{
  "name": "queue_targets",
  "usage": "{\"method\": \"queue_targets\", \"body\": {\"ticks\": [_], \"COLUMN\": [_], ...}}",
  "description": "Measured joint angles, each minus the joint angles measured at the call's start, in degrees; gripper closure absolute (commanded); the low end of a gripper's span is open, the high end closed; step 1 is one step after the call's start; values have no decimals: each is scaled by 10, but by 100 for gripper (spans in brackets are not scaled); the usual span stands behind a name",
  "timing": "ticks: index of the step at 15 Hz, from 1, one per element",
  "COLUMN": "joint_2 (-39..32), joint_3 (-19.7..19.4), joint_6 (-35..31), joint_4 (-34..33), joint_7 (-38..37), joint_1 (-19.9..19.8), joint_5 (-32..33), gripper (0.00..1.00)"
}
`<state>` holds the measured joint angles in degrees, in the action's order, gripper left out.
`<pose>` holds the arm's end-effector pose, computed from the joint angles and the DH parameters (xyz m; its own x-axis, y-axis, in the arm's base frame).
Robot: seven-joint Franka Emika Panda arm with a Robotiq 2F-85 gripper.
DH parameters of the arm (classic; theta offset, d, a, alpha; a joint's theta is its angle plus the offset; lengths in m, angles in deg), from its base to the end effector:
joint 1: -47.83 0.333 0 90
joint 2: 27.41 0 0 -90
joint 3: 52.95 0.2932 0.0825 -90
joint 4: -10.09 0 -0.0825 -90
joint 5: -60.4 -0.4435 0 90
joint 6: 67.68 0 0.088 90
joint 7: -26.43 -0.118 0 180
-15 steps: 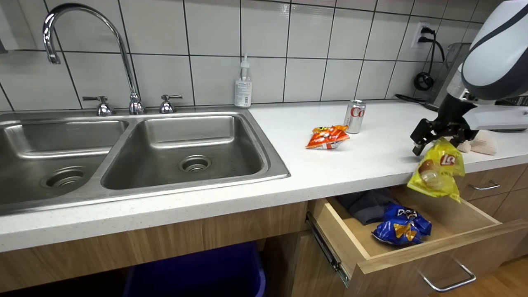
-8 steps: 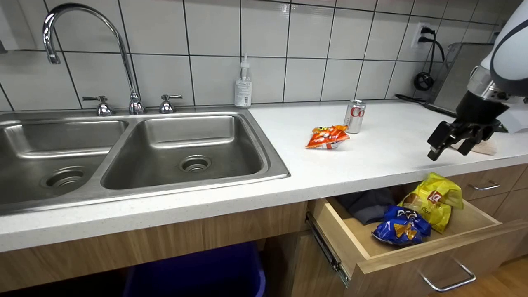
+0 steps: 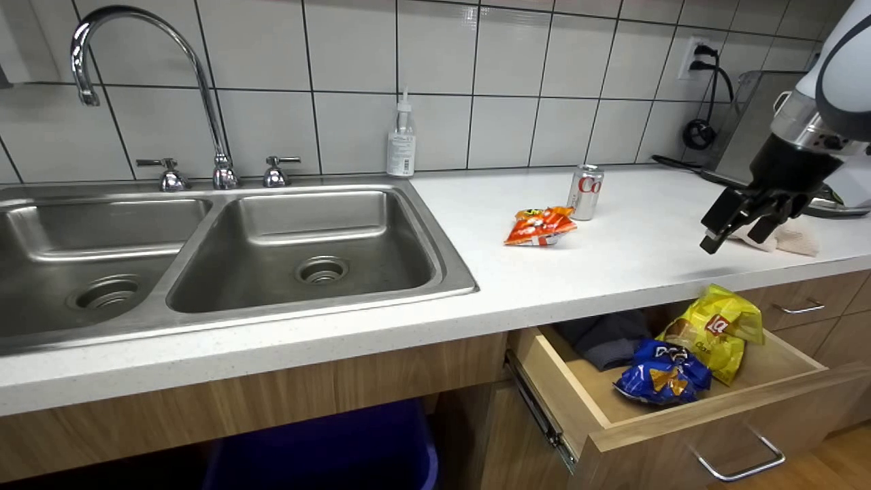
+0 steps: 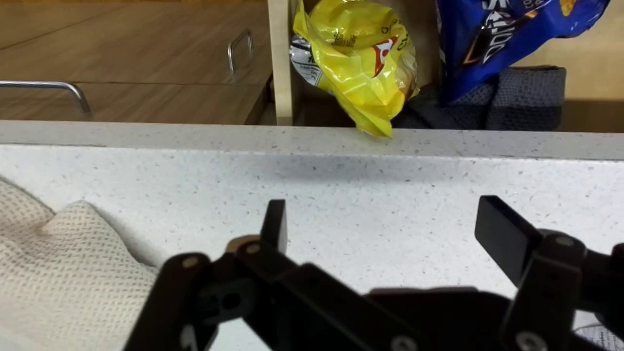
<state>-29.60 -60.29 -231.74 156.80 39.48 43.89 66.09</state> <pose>0.5000 -0.0951 0.1948 0.9617 0.1333 0.2395 0.1087 -0.9876 0.1131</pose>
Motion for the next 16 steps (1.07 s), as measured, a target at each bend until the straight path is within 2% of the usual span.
{"method": "queue_targets", "body": {"ticks": [7, 16], "joint_2": [2, 16], "joint_3": [29, 60], "joint_6": [0, 3], "joint_4": [-3, -21], "joint_7": [0, -5], "joint_1": [4, 31], "joint_5": [-27, -75], "gripper": [0, 0]}}
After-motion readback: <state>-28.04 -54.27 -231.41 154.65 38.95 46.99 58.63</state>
